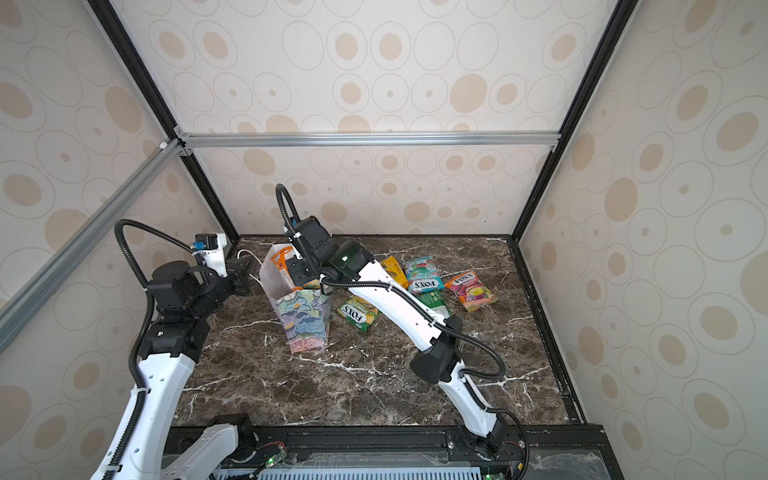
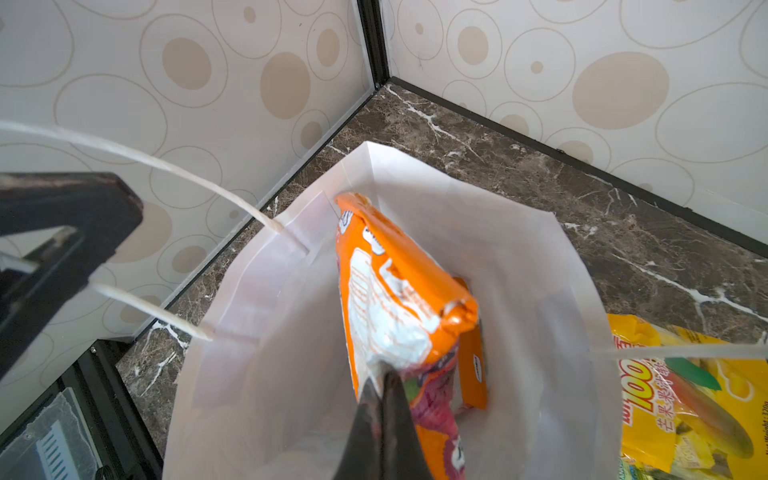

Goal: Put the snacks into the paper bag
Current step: 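Lower the orange packet into the white bag and open the right gripper, then withdraw the right gripper up from the bag toward the remaining packets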

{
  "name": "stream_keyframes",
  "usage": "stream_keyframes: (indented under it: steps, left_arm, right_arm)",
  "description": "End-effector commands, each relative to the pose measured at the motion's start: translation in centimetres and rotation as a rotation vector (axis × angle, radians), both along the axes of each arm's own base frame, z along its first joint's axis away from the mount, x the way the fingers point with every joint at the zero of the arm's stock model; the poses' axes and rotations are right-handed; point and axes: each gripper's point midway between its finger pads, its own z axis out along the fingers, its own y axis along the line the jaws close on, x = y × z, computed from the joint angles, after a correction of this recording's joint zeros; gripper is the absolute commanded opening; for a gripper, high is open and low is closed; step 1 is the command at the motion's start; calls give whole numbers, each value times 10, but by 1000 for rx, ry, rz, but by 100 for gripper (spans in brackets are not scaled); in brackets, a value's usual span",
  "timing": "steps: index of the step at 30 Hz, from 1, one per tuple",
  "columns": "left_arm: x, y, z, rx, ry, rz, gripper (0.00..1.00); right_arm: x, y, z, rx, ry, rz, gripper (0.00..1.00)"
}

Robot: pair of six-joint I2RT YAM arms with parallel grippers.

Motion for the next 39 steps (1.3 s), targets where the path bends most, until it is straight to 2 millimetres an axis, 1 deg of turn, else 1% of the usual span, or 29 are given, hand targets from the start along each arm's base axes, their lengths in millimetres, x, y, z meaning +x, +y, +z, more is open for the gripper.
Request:
stream_keyframes:
  steps: [1, 9, 21, 24, 28, 29, 35, 39]
  left_arm:
    - [-4, 2, 19, 26, -58, -1, 0]
    - [-5, 1, 20, 26, -63, -2, 0]
    - [-5, 4, 20, 33, -63, 11, 0]
    - [-5, 4, 21, 34, -64, 12, 0]
    - [-5, 4, 20, 34, -62, 13, 0]
    - [-5, 4, 20, 35, -62, 14, 0]
    - [-5, 5, 20, 37, -63, 19, 0]
    - [-6, 7, 21, 41, -67, 31, 0]
  right_arm:
    - [-1, 0, 13, 20, -28, -27, 0]
    - [-2, 10, 2, 27, -2, -18, 0]
    - [-5, 19, -8, 17, 6, 6, 0]
    - [-5, 19, -6, 21, 1, 8, 0]
    - [-6, 21, -7, 24, 4, 13, 14]
    - [-6, 21, -7, 24, 4, 15, 16]
    - [-10, 26, -2, 49, 6, 37, 16]
    - [-13, 26, 10, 69, -17, 50, 16]
